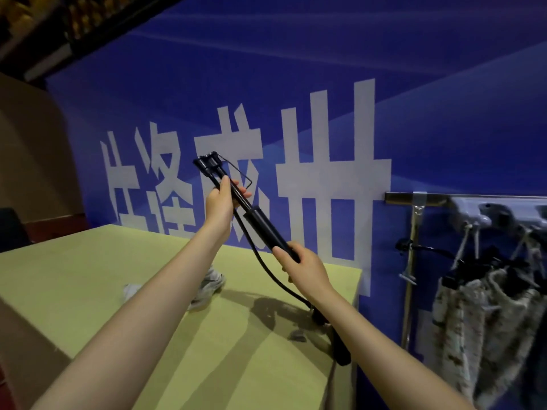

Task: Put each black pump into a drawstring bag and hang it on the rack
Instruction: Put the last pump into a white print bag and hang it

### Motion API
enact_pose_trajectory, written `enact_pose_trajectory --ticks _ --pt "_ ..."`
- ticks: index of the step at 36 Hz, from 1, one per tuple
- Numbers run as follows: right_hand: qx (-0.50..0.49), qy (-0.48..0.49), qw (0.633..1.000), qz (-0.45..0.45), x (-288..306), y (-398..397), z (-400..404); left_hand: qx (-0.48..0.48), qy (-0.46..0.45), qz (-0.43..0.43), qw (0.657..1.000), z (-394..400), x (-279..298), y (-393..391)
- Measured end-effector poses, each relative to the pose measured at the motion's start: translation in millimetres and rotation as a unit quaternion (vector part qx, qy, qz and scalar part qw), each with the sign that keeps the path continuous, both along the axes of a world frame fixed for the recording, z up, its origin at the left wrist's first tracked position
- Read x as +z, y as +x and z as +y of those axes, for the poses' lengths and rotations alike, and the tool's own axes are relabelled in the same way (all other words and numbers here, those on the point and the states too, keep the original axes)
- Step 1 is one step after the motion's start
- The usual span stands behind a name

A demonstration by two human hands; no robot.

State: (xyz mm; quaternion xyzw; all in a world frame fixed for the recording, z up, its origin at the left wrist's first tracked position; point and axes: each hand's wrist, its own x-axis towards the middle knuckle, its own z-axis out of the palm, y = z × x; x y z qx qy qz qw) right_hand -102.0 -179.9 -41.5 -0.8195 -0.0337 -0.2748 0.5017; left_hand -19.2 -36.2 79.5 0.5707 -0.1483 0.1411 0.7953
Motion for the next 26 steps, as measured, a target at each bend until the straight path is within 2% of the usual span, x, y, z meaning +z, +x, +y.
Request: enact_pose_trajectory --ticks 10,15,17,19,21,26 --pt "0.058 0.063 0.996 -0.007 1 3 -4 -0.065 0.044 -0.026 0.997 -11 -33 -7" --pt "0.045 0.069 0.997 0.003 -1 6 -8 -0.055 0.168 0.001 0.984 1 -31 -5" --pt "0.032 0.050 0.998 0.015 -3 9 -11 -0.035 0.163 0.025 0.986 11 -30 3" --pt "0.019 0.033 0.999 0.020 -6 12 -13 -0.010 0.116 0.036 0.993 23 -31 10" --pt "0.010 0.024 0.999 0.022 -8 13 -14 0.026 0.092 0.014 0.995 36 -28 13" --pt "0.014 -0.013 0.999 0.042 -15 10 -5 0.019 0.143 -0.028 0.989 47 -17 16"
